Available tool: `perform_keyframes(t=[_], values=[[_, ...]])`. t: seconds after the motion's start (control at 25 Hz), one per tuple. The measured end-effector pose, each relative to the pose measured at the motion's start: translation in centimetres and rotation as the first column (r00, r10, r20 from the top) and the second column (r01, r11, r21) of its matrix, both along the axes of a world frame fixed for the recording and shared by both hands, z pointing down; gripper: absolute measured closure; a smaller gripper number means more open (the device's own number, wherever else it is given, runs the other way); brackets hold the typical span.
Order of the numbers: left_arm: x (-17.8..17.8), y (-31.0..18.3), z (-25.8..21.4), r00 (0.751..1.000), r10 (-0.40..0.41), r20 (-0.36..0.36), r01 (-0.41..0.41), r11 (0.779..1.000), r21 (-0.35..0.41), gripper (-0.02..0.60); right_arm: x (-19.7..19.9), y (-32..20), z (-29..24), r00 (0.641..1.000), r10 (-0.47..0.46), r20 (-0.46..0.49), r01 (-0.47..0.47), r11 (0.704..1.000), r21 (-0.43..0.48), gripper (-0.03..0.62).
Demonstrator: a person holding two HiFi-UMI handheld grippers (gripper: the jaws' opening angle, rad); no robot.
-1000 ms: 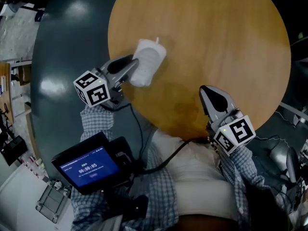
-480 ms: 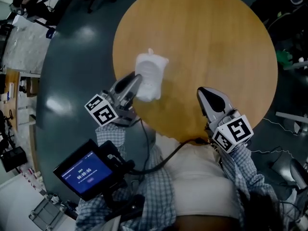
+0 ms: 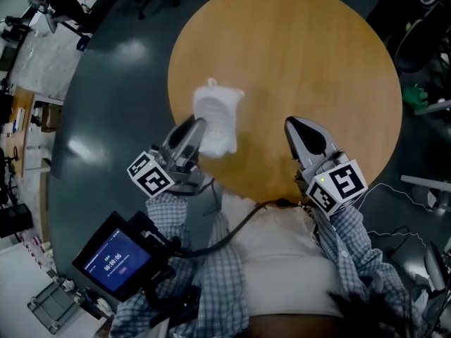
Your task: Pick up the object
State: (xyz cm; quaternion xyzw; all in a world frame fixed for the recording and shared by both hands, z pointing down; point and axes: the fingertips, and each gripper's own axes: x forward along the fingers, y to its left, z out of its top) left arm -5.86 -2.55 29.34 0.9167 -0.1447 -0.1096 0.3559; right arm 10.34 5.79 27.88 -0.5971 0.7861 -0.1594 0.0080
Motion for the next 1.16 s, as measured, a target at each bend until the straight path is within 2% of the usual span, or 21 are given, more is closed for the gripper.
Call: perform_keyframes(t=[0.52, 1.16], values=[[-0.9, 1.7, 0.0, 0.999, -0.041, -0.013, 0.041, 0.999, -0.007, 0.482, -1.9, -0.1, -0.1, 0.997, -0.078, -0.010, 0.078, 0.997, 0.003, 0.589], [-0.5, 1.8, -0.1, 0.999, -0.041, -0.024, 0.040, 0.999, -0.013, 0.482, -1.9, -0.4, -0.5, 0.995, -0.098, -0.026, 0.098, 0.995, 0.003, 0.589]])
